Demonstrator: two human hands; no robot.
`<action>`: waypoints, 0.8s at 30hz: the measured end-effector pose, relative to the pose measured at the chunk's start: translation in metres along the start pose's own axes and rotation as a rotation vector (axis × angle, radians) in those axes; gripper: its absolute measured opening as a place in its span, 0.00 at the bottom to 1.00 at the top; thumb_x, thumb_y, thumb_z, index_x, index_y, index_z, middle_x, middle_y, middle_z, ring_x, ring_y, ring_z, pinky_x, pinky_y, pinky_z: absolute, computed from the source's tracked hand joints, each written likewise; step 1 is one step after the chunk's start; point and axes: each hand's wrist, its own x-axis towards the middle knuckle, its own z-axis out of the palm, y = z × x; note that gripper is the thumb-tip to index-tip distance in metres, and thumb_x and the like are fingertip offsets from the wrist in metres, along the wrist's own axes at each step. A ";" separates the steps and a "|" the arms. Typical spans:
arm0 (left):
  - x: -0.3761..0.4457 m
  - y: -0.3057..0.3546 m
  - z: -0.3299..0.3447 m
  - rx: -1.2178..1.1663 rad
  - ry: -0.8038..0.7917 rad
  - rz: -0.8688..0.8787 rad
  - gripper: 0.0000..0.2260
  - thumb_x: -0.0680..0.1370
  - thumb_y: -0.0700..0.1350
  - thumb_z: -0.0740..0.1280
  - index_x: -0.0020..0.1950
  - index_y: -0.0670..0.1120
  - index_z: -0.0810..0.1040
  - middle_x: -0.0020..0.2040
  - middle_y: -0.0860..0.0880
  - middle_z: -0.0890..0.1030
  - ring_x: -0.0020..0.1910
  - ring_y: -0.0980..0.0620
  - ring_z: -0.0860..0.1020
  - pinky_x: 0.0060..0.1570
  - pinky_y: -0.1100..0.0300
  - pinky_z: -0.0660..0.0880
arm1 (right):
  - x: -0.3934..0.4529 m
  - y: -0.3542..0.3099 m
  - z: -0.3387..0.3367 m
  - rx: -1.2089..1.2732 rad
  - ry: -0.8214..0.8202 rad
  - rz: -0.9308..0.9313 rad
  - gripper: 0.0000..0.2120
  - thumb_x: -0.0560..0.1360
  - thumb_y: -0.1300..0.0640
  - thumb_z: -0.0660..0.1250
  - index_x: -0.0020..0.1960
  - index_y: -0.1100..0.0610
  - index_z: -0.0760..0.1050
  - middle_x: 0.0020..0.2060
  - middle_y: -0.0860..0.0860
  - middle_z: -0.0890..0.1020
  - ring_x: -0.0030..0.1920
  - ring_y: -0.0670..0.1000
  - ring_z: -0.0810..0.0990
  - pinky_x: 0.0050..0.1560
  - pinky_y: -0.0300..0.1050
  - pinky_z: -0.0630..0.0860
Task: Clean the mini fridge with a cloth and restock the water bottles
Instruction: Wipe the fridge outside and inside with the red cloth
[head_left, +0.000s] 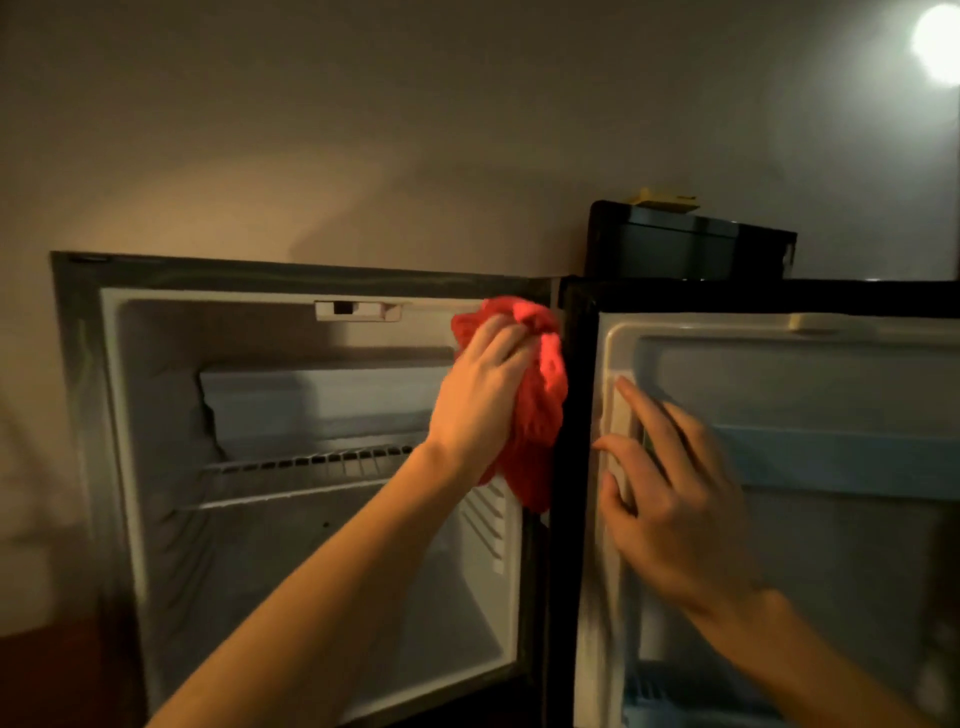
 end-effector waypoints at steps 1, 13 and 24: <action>-0.018 0.000 0.007 -0.019 -0.037 -0.015 0.14 0.75 0.41 0.70 0.60 0.39 0.80 0.60 0.42 0.78 0.65 0.44 0.71 0.68 0.55 0.67 | -0.001 0.001 0.001 0.002 0.009 0.000 0.10 0.73 0.63 0.65 0.51 0.59 0.81 0.71 0.57 0.71 0.63 0.62 0.74 0.65 0.54 0.71; -0.164 0.037 0.030 0.083 -0.381 0.173 0.16 0.68 0.48 0.70 0.54 0.45 0.83 0.57 0.49 0.80 0.62 0.47 0.73 0.68 0.54 0.69 | -0.003 0.010 0.001 0.003 -0.047 0.001 0.09 0.71 0.66 0.67 0.50 0.61 0.81 0.72 0.60 0.69 0.64 0.64 0.72 0.65 0.54 0.70; -0.088 0.031 -0.003 -0.052 -0.123 -0.095 0.18 0.78 0.39 0.65 0.68 0.40 0.75 0.65 0.43 0.76 0.68 0.44 0.69 0.69 0.55 0.66 | -0.051 -0.006 0.022 -0.057 -0.244 -0.083 0.31 0.64 0.60 0.71 0.67 0.63 0.75 0.75 0.67 0.56 0.77 0.67 0.51 0.73 0.65 0.59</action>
